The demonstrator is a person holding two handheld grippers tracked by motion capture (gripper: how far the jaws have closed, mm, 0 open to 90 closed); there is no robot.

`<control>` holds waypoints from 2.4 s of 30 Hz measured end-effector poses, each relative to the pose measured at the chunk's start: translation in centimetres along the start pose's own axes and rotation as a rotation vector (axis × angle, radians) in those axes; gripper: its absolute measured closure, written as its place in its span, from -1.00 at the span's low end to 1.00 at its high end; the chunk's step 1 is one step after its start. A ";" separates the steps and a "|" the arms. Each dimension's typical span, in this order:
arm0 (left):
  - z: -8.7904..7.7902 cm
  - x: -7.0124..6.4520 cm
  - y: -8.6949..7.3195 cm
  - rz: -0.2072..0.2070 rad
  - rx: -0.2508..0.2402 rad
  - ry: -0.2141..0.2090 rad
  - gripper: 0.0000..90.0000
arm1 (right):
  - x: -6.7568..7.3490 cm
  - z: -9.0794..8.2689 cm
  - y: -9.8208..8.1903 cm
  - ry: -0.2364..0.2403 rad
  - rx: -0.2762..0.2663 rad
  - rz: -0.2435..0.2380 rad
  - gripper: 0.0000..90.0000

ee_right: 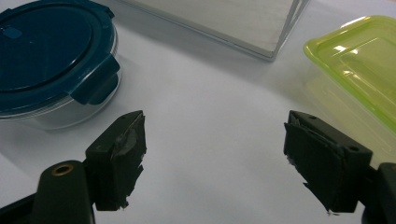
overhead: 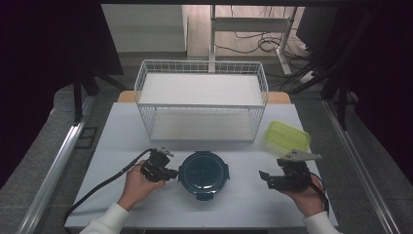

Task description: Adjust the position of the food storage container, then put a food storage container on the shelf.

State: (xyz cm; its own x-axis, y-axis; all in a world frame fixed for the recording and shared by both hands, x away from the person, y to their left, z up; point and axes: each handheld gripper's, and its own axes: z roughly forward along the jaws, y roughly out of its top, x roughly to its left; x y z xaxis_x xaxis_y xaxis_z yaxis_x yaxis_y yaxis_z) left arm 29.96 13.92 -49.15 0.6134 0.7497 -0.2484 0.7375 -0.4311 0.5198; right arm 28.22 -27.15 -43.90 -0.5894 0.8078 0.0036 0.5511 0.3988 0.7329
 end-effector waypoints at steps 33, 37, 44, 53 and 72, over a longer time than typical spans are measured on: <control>-6.0 1.4 -1.1 -0.147 -0.279 0.018 -0.61 | 0.9 1.4 0.9 0.154 -0.067 0.093 -0.61; -5.8 1.4 -1.2 -0.140 -0.276 0.016 -0.63 | 1.0 2.1 0.8 0.177 -0.055 0.118 -0.61; -5.2 0.8 -1.2 -0.153 -0.279 -0.027 -0.64 | 1.4 2.3 1.0 0.204 -0.033 0.146 -0.62; -3.8 0.3 -0.8 -0.178 -0.257 -0.113 -0.75 | 2.5 3.3 0.9 0.266 0.006 0.192 -0.72; -1.4 0.3 -0.6 -0.251 -0.229 -0.206 -0.80 | 4.6 8.6 3.2 0.401 0.103 0.317 -0.85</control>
State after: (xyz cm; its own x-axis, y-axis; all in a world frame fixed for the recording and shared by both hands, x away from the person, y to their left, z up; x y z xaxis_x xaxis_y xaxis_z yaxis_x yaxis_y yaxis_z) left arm 29.34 15.10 -48.38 0.4831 0.6911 -0.5377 0.8039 -0.1067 0.5852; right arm 32.34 -18.42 -47.35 -0.5533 0.6738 0.4898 0.7823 0.2185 0.5833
